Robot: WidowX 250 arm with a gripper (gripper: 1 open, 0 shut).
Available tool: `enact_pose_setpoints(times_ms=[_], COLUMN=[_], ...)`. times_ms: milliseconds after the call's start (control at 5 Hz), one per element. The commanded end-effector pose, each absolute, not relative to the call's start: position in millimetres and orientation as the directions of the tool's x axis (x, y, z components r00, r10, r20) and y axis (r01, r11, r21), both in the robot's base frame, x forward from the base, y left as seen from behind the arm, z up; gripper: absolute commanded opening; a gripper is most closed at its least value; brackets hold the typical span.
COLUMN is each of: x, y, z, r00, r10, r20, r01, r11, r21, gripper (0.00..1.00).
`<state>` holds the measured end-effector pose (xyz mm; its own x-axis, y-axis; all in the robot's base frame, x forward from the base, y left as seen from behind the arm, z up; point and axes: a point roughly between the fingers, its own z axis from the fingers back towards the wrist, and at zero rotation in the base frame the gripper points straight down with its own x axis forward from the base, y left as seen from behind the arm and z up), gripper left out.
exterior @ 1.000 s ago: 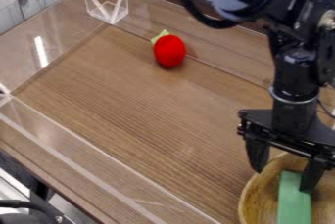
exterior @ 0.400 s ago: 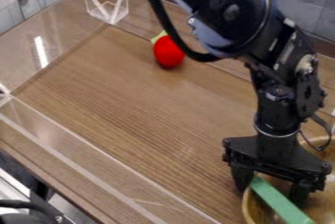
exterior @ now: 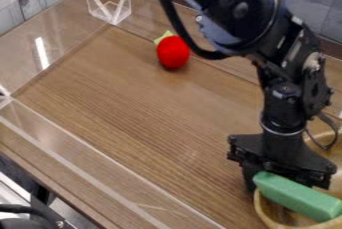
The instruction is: Put the green stick in the brown bowl
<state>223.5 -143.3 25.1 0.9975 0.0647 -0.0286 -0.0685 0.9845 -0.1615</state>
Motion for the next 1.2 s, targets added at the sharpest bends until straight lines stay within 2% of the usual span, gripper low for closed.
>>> enact_pose_setpoints(times_ms=[0,400,600,800,1000], x=[235,245,254,263,268], y=[-152,-153,-150,-147,-135], z=[36.3,42.0,43.5,46.9,67.0], r00=[0.997,0.992,0.974,0.945,0.913], r10=[0.071,0.123,0.224,0.325,0.405], r20=[0.017,0.031,0.029,0.033,0.055], r01=[-0.066,-0.115,-0.215,-0.313,-0.388], r11=[0.98,0.975,0.958,0.93,0.9], r21=[-0.188,-0.19,-0.191,-0.194,-0.201], gripper=[0.0,0.0,1.0,1.0,1.0])
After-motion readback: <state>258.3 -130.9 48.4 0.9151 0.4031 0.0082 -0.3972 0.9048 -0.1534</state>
